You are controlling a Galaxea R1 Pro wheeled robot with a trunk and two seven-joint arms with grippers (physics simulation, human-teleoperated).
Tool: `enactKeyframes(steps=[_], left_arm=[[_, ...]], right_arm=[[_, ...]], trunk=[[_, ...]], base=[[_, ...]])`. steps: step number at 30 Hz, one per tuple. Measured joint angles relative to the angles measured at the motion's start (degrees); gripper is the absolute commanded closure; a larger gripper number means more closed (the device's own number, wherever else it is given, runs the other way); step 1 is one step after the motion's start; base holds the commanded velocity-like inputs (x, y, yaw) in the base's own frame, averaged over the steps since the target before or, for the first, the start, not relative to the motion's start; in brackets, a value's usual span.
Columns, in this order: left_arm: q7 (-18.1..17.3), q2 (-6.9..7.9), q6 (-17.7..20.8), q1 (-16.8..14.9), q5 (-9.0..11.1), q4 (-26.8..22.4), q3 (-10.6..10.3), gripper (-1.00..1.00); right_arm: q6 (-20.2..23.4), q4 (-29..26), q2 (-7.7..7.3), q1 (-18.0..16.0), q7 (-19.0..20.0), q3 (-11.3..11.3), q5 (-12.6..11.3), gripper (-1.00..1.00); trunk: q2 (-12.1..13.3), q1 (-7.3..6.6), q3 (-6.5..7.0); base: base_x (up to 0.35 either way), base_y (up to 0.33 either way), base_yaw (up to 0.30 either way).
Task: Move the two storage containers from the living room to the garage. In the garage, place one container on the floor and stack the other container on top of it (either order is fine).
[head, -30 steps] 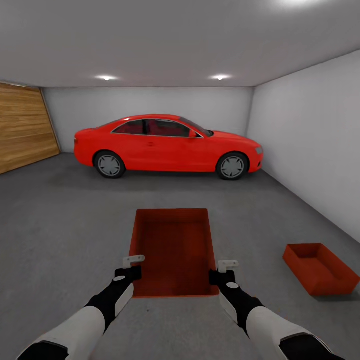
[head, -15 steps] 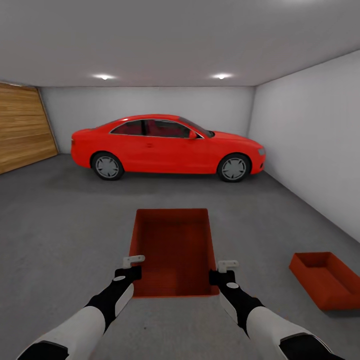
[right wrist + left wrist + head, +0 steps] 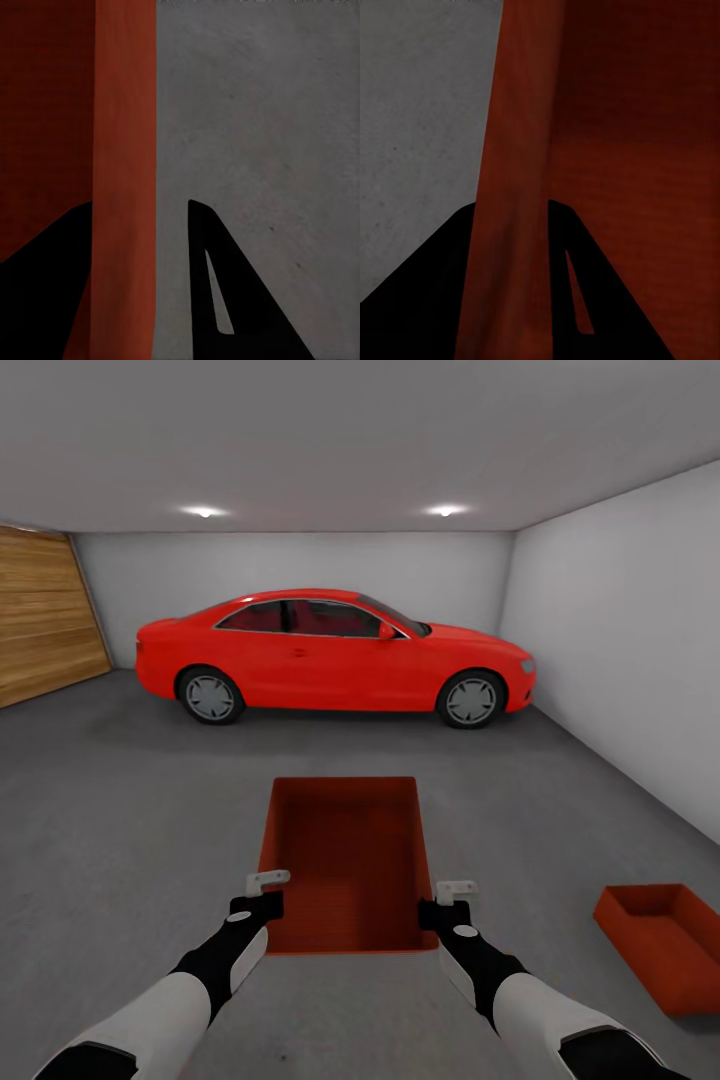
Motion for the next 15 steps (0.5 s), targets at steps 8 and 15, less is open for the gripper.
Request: enactKeyframes(steps=[8, 15], left_arm=[[-0.01, 0.03, 0.00, 0.00, 0.04, -0.01, -0.04, 1.00], [0.01, 0.01, 0.07, 0.01, 0.07, -0.05, -0.04, 1.00]], right_arm=[[-0.04, 0.02, 0.03, 0.00, -0.01, -0.04, 0.01, 1.00], [0.08, -0.03, 0.00, 0.00, 0.00, -0.01, 0.04, 1.00]], trunk=[[0.00, 0.00, 0.00], [0.00, 0.00, 0.00]], base=[[0.322, 0.000, 0.000], [0.322, 0.000, 0.000]])
